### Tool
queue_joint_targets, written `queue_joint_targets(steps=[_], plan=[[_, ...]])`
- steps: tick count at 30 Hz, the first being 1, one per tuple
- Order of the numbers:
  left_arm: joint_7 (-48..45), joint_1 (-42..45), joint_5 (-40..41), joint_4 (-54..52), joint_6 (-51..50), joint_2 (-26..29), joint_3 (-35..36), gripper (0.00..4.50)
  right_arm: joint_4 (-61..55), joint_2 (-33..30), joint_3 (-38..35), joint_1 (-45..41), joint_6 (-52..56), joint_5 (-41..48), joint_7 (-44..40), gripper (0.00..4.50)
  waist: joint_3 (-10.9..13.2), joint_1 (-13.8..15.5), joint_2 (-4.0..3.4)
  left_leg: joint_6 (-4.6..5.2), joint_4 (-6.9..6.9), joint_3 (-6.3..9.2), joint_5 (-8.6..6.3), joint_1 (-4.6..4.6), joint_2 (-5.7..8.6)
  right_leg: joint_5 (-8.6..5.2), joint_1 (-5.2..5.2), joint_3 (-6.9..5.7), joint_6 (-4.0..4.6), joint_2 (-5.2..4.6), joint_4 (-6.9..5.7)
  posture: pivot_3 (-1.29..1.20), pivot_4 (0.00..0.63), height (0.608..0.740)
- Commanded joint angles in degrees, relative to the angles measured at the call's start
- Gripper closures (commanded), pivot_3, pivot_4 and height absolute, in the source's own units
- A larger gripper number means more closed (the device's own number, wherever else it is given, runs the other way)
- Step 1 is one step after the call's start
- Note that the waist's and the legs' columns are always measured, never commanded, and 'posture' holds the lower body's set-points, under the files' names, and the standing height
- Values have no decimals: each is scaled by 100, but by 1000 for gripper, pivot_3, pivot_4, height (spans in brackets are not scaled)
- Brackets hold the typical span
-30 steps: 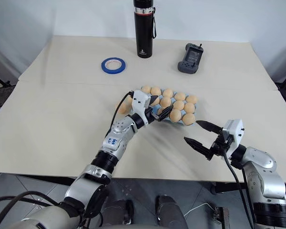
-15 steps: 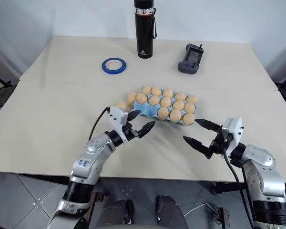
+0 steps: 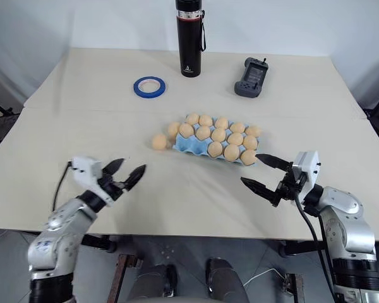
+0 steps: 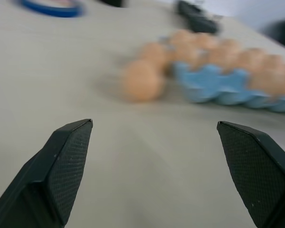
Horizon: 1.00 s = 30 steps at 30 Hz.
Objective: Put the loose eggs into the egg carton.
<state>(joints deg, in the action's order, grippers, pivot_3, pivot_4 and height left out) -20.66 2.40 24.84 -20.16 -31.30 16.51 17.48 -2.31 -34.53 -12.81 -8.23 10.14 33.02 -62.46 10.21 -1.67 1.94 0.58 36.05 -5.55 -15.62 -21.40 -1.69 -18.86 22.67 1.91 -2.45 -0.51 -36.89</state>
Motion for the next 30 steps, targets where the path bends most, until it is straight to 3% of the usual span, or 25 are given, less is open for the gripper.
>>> queue_joint_targets(steps=[1, 9, 21, 30], plan=[[-123, -179, 234, -214, -73, 192, 147, 23, -70, -64, -26, -80, -11, 33, -50, 0, 0, 2, -1, -1, -1, 0, -1, 0, 0, 0, 0, 0, 1, -1, 1, 0, 150, 740], [-452, 187, 228, 123, -34, 621, -34, 23, 8, -79, -30, -178, -13, 1, -60, 0, 3, 13, -4, -5, -11, 3, -8, -3, 0, -6, 3, -5, 10, -8, 10, 0, 150, 740], [-693, 2344, -747, 3028, 1483, 399, -954, 23, -24, -112, -31, -172, 4, -31, -7, 0, 9, 9, -14, -10, -14, 2, -14, -6, -4, -7, 9, -14, 9, 0, 13, 0, 150, 740], [-1088, 3366, -1108, 4832, 2507, 226, -1193, 23, -94, -163, -77, -110, 49, -22, 46, 0, 11, 7, -12, -7, -1, -1, -13, -9, -2, -5, 9, -12, 2, 0, 4, 0, 150, 740]])
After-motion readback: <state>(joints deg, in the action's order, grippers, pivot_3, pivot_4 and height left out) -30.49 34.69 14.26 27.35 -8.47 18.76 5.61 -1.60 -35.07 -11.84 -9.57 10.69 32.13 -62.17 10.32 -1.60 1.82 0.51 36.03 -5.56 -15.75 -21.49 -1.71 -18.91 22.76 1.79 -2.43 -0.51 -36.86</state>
